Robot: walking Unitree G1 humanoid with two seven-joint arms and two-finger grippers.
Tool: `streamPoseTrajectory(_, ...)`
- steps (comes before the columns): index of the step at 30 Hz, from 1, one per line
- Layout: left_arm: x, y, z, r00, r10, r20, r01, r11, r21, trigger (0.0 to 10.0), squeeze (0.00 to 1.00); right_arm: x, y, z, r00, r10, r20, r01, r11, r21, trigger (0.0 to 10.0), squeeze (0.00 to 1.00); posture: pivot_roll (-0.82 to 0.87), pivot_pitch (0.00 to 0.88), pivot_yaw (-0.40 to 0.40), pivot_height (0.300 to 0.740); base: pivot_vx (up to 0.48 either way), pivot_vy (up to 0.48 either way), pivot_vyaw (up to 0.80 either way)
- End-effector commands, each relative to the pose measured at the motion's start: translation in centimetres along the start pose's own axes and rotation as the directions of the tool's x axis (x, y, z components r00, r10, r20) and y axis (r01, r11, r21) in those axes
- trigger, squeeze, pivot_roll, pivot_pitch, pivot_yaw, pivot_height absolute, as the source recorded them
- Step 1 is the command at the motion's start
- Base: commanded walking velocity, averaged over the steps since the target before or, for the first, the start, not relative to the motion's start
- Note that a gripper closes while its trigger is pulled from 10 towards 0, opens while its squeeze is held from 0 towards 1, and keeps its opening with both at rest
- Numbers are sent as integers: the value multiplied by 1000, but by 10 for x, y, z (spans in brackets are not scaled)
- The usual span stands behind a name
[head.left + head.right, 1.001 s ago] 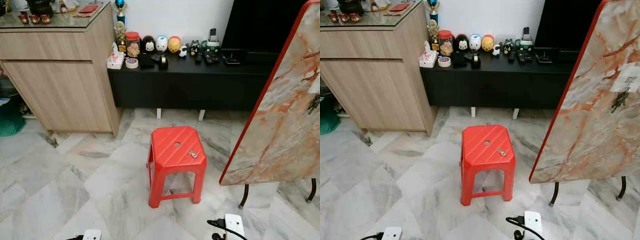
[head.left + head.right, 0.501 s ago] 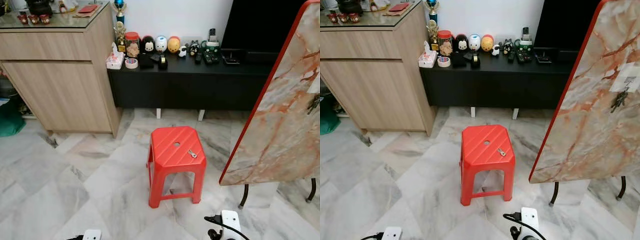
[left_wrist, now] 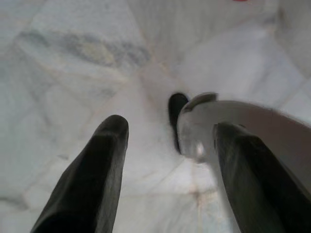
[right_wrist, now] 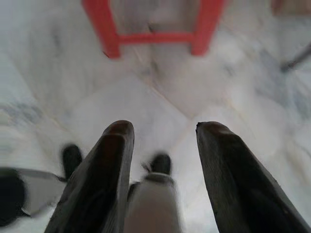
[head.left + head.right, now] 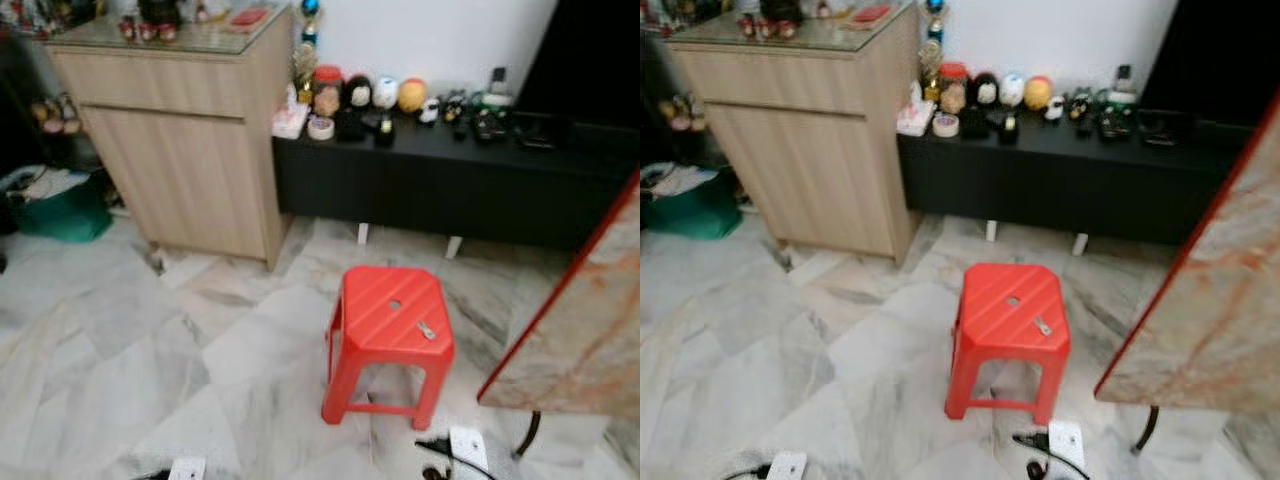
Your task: Hang keys on a hook
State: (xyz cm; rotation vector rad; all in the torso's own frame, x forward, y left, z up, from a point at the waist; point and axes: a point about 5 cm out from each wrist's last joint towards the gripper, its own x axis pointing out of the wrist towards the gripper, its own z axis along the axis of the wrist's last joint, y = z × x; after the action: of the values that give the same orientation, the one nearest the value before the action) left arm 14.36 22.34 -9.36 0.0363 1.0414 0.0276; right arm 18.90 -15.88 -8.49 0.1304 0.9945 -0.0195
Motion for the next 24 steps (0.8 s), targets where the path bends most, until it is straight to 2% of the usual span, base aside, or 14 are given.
streamPoseTrajectory(1, 1, -5, 2, 1000, -15, 1, 15, 1000, -6, 10000, 0, -1, -7, -4, 1000, -22, -3, 22, 1000, 11, 10000, 0, 20, 0, -32, 713, 311, 0, 0)
streamPoseTrajectory(19, 1, -5, 3, 1000, -14, 2, 14, 1000, -8, 10000, 0, -1, -6, -4, 1000, -20, 2, 20, 1000, 11, 10000, 0, 20, 0, -33, 713, 309, 0, 0)
streamPoseTrajectory(24, 1, -5, 3, 1000, -10, 6, 10, 1000, -7, 10000, 0, -1, -7, -3, 1000, -21, 3, 21, 1000, 13, 10000, 0, 19, 0, -35, 713, 0, 0, 0)
